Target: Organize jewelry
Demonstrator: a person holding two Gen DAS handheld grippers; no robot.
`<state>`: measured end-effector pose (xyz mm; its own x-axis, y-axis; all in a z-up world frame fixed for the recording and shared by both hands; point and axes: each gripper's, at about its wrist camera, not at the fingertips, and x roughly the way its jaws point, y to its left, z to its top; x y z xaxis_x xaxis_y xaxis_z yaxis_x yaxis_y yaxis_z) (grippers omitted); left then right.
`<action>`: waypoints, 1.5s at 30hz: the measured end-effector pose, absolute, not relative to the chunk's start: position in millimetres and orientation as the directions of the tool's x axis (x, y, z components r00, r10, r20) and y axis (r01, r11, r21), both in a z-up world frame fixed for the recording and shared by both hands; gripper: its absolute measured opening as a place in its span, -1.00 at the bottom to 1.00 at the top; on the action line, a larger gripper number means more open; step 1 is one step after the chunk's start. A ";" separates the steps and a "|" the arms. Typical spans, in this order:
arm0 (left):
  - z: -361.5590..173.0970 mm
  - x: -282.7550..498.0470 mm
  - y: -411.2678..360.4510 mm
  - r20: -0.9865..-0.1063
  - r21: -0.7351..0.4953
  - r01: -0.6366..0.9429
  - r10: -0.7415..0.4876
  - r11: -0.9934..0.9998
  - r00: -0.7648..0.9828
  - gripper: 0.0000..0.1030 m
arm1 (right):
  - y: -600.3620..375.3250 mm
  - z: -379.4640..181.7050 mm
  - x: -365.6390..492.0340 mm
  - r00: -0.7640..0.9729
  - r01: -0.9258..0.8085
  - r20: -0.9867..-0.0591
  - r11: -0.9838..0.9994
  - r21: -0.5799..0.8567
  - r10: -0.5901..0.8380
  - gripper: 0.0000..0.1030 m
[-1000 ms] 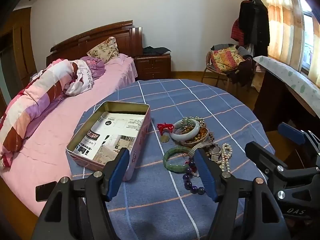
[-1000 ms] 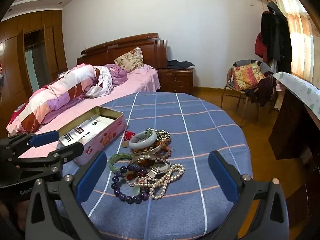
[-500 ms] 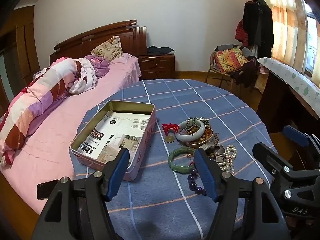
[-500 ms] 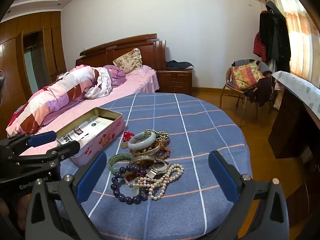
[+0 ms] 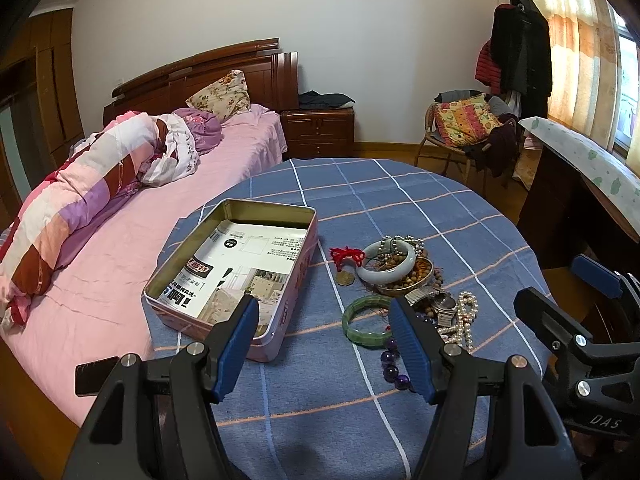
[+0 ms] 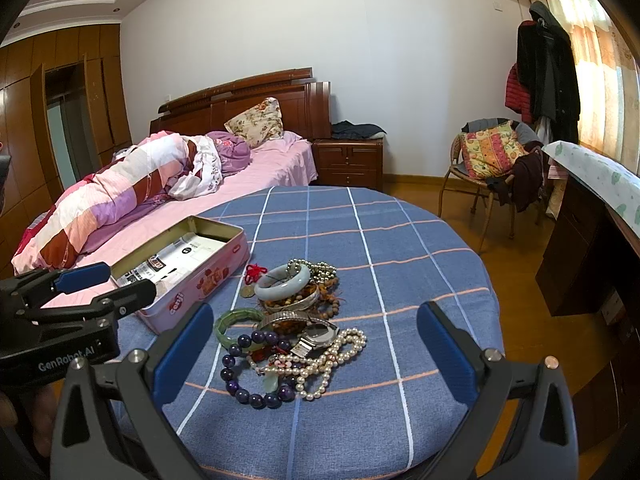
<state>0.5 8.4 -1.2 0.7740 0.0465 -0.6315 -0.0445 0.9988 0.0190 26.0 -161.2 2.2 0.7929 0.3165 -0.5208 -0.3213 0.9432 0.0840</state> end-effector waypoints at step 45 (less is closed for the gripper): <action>-2.8 0.2 12.1 -0.635 0.018 -0.047 0.047 0.999 0.771 0.31 | -161.6 0.8 26.6 0.790 -0.320 -0.525 0.944 0.087 0.316 1.00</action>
<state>0.2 12.1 -2.8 0.7707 0.0475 -0.6354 -0.0468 0.9987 0.0179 26.6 -161.6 0.8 0.7904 0.3160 -0.5248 -0.3196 0.9436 0.0869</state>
